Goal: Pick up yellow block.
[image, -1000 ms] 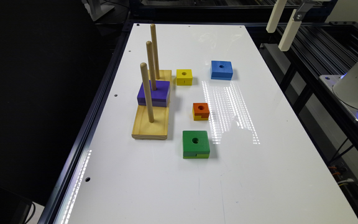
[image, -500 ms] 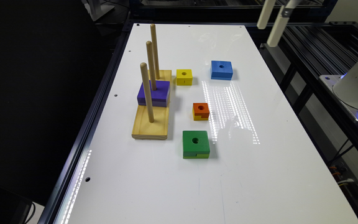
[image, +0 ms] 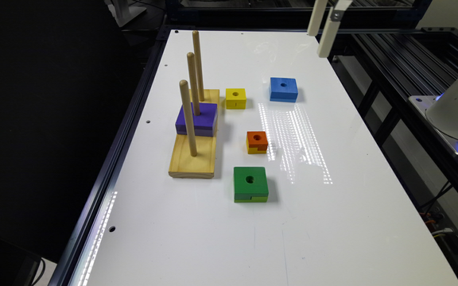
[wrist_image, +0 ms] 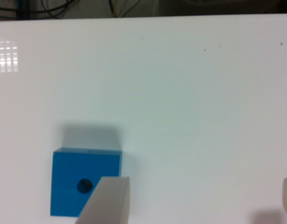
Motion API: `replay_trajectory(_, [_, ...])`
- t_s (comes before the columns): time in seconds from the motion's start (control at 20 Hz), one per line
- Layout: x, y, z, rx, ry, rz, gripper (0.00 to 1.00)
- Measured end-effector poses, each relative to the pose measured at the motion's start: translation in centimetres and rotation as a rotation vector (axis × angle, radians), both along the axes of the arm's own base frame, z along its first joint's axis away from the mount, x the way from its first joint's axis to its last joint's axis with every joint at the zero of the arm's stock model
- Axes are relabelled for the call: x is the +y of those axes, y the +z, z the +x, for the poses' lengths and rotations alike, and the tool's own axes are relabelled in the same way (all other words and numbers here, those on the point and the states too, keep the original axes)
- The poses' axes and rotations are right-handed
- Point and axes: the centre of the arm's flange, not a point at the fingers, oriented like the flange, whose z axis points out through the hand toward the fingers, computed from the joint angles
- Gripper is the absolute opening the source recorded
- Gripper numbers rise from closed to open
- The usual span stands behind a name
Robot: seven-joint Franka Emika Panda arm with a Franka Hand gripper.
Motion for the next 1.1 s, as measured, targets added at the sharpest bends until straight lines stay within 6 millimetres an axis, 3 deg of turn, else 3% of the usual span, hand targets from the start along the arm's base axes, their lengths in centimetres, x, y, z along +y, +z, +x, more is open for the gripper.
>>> replay_trajectory(0.55, [-1.2, 0.3, 1.3, -0.003, -0.002, -0.001, 1.0])
replay_trajectory(1.1, [-2.7, -0.2, 5.0, 0.007, -0.001, 0.007, 1.0])
